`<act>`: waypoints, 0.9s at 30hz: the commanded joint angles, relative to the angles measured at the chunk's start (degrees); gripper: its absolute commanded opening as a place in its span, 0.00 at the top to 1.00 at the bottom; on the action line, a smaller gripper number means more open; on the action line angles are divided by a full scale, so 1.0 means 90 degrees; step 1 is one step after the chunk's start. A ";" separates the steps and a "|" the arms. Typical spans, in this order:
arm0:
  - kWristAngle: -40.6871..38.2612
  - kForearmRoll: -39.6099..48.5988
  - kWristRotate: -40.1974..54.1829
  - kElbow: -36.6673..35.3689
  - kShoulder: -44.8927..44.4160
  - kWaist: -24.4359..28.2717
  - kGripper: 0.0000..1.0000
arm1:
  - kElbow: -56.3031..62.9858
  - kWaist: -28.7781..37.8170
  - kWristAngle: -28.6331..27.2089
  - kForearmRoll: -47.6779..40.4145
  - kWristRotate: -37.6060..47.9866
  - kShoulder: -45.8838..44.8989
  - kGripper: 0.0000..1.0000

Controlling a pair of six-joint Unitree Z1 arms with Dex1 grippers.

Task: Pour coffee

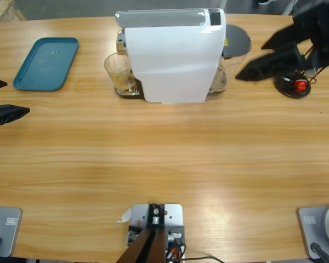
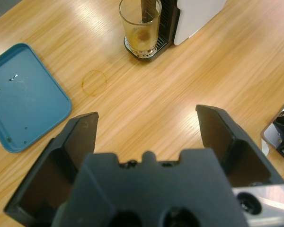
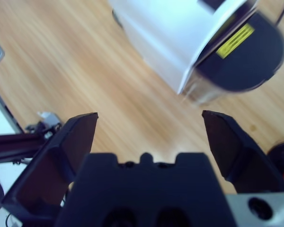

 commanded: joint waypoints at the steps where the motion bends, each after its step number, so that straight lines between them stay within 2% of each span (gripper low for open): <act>1: -0.0114 -0.0129 0.0098 0.0292 0.0034 -0.0099 0.11 | 0.0862 0.0070 0.0250 -0.0081 -0.0164 -0.0744 0.00; 21: -0.0088 -0.0477 0.0079 0.0513 -0.0142 -0.0256 0.11 | 0.1737 0.0068 0.0347 -0.0405 -0.0353 -0.1214 0.00; 27: 0.0039 -0.0733 0.0098 0.0679 -0.0548 -0.0256 0.11 | 0.1660 0.0068 0.0338 -0.0421 -0.0363 -0.1177 0.00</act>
